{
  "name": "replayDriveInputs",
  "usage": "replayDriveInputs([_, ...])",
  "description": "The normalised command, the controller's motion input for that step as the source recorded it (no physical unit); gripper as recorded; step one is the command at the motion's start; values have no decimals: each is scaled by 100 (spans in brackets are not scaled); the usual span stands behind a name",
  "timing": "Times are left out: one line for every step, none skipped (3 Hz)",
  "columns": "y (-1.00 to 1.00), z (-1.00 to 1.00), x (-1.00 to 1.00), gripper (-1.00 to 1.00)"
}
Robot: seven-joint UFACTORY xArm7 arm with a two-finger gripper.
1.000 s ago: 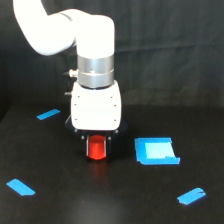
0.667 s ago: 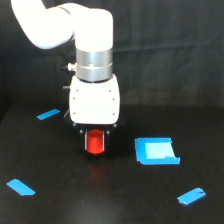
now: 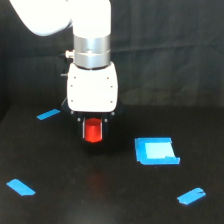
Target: Pick up the red object from the table
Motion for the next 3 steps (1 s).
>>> replayDriveInputs([-3,100,14,-100])
replayDriveInputs([-5,98,28,-100])
replayDriveInputs([-4,100,25,-98])
